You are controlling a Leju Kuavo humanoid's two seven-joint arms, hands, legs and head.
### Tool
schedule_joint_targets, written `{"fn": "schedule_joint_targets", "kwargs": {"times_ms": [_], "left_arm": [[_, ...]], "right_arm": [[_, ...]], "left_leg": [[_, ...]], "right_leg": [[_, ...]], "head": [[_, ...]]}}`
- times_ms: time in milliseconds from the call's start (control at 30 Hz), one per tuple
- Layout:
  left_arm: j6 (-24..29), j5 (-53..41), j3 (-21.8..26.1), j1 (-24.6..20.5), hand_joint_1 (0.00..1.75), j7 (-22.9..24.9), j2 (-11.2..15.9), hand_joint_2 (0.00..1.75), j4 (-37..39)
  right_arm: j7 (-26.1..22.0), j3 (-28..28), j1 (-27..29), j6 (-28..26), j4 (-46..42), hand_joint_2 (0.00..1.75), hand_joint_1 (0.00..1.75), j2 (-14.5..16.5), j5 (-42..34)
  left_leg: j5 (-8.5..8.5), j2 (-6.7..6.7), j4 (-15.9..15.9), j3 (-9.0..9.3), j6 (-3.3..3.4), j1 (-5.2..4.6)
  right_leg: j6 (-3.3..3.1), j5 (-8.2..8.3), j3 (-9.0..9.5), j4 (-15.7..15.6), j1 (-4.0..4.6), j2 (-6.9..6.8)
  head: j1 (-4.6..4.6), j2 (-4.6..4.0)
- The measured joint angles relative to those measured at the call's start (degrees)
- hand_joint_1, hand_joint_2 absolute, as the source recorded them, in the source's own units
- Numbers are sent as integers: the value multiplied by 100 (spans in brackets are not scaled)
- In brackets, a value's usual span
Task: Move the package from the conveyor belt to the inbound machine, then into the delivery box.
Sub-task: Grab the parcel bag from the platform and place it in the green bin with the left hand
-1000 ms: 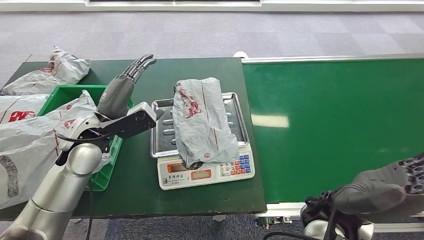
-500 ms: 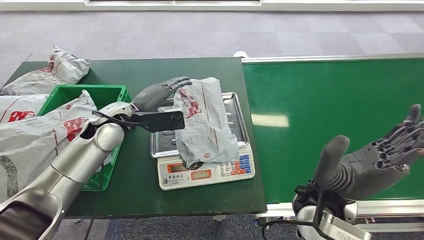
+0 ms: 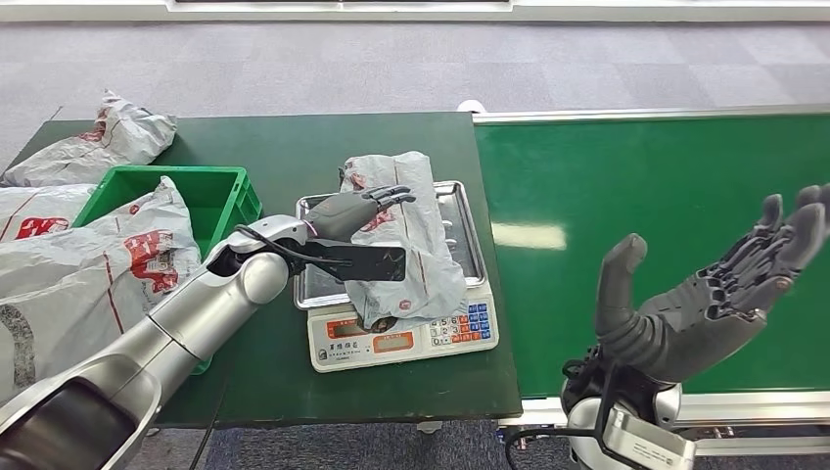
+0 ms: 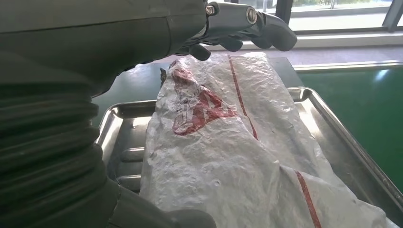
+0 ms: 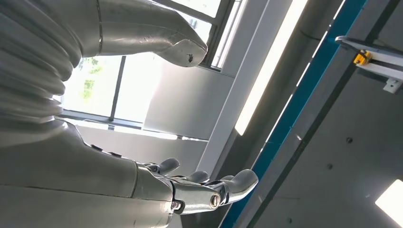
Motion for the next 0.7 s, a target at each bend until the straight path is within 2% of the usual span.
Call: {"fn": "schedule_joint_targets", "kwargs": {"times_ms": [267, 567, 700], "left_arm": [[-353, 166, -415, -22, 0, -173, -253, 175, 176], [-407, 453, -941, 142, 0, -267, -752, 175, 575], [-403, 492, -1166, 191, 0, -292, -893, 175, 853]], "right_arm": [[3, 190, 8, 0, 87, 175, 0, 15, 73], [102, 413, -31, 0, 161, 175, 0, 40, 119], [134, 474, -52, 0, 161, 175, 0, 40, 136]], "left_leg": [[-1, -4, 0, -3, 2, -1], [-3, -6, 0, -4, 4, -2], [-3, -6, 0, -4, 4, -2]], "right_leg": [[0, 0, 2, 0, -5, -5], [1, -1, 2, 0, -4, -9], [1, -1, 1, 0, -3, -9]], "head": [[1, 0], [0, 0], [0, 0]]}}
